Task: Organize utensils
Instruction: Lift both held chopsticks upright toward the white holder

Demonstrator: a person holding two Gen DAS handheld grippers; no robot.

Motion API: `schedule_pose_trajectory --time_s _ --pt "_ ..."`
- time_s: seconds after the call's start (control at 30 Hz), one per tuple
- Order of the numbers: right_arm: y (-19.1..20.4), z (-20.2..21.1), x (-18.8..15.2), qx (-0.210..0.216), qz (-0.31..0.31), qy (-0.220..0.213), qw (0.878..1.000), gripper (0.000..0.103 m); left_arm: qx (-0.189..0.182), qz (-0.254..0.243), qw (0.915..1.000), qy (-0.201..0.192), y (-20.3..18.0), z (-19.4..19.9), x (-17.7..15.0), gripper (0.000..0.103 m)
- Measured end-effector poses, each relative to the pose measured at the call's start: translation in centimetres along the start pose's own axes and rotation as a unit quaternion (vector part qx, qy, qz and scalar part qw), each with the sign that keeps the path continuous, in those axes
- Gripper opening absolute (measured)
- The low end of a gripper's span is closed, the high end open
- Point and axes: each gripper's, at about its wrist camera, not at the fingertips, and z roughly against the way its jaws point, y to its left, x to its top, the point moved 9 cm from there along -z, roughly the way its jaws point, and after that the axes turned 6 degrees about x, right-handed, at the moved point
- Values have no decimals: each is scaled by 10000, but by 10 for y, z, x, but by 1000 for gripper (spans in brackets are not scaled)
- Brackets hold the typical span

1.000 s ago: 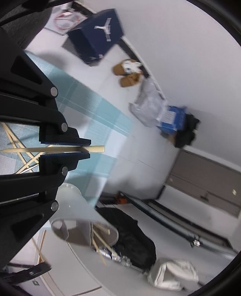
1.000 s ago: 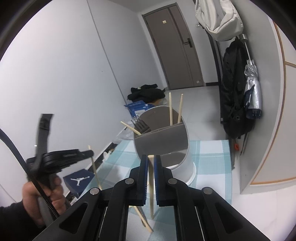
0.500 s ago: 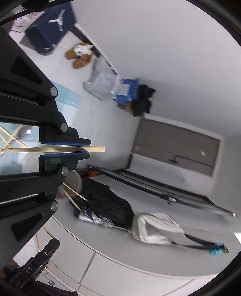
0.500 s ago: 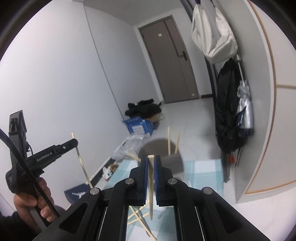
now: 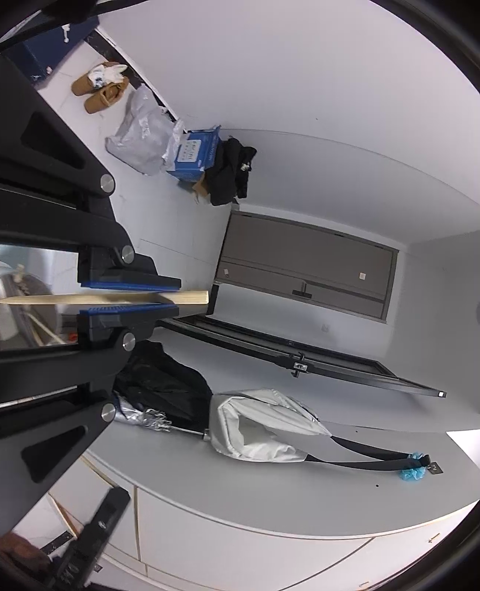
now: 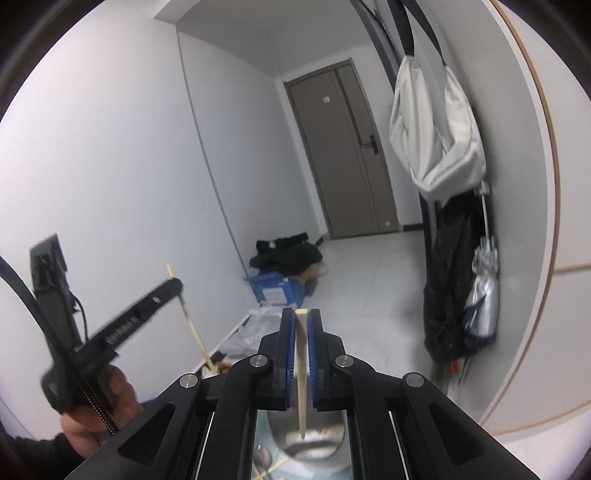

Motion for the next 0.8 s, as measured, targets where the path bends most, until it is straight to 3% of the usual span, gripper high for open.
schedule_pose_trajectory --time_s 0.17,0.3,0.8 --pt "-12 -17 23 7 30 -88 10000 6 -43 9 9999 -108 -5 -19 -2 3" --pt "-17 -32 24 7 134 -152 9998 6 -56 52 9999 69 -9 -37 -14 3" --pt "-32 -85 -35 22 317 353 9989 6 -184 -550 9966 581 -22 -70 -51 3"
